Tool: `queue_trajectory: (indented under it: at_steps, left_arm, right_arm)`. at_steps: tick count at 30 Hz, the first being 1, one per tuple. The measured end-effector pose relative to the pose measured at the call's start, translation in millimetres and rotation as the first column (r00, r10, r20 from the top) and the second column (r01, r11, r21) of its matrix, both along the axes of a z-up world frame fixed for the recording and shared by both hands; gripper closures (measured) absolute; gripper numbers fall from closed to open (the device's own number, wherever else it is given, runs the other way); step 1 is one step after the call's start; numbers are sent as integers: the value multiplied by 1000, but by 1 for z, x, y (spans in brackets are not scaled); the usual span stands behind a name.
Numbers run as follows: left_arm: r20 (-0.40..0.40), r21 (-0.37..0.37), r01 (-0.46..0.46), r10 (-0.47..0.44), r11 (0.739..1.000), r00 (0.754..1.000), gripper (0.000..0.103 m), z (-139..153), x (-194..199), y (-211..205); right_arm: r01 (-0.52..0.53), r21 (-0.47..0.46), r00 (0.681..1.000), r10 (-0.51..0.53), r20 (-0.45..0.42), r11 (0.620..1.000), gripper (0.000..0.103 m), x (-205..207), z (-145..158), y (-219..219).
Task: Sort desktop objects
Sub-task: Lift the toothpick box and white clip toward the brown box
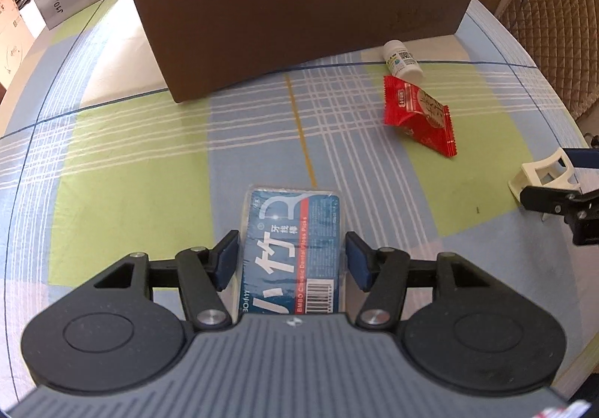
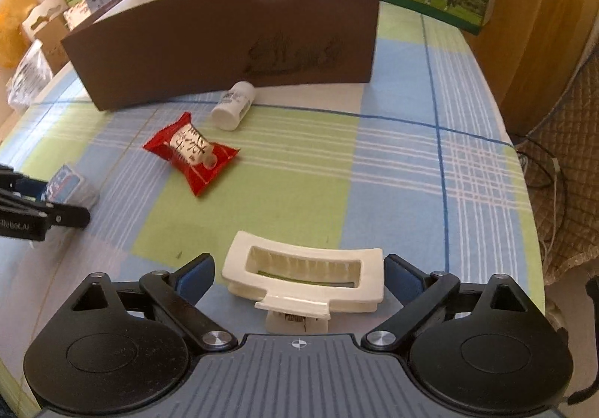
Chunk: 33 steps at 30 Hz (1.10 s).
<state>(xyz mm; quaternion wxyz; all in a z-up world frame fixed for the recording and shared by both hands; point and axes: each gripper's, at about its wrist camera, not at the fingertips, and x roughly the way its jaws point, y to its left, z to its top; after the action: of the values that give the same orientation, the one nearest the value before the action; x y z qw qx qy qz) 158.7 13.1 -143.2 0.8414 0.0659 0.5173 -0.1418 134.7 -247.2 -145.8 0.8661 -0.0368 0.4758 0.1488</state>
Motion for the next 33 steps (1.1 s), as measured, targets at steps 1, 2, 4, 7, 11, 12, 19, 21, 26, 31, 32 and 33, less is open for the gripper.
queue_trajectory:
  at_steps: [1,2,4,7,11,12,19,21,26,31,32,33]
  left_arm:
    - [4,4,5,-5,1000,1000,49,0,-1,-1]
    - [6,6,8,-8,1000,1000,50,1,0,0]
    - [-2,1,4,-4,1000,1000,50,3,1,4]
    - [-11,-9,2,-2,1000,1000,50,4,0,8]
    - [-4,-18,-4,4,1000,1000,50,9,-5,11]
    - [-1,-21,-7,7,1000,1000,50,12,-6,12]
    - [43,-33,-17,19,999,999,50,36,-7,13]
    - [63,-44,-17,20,999,998,50,44,-7,13]
    - [106,-63,-18,24,998,994,50,62,-2,12]
    - [138,-83,-17,28,996,990,50,78,2,14]
    - [143,-88,-16,29,996,989,50,80,2,14]
    - [147,-92,-15,29,996,989,50,83,3,14]
  right_arm:
    - [5,4,1000,-5,-5,1000,10,-1,0,-1]
    - [10,1,1000,-10,-1,1000,18,-2,1,-1]
    - [9,-8,1000,-9,-2,1000,19,-4,2,-1]
    - [-4,-4,1000,4,-3,1000,19,-9,5,0]
    - [-10,24,1000,10,6,1000,19,-13,12,2]
    - [-11,30,1000,11,10,999,19,-14,15,3]
    - [-34,66,998,30,60,997,19,-11,35,10]
    - [-41,76,997,35,75,996,19,-8,42,12]
    - [-65,99,993,54,103,993,19,0,54,17]
    - [-97,111,986,81,142,989,19,8,68,23]
    - [-103,118,985,84,149,988,19,9,71,24]
    - [-108,124,984,87,157,986,19,11,74,25]
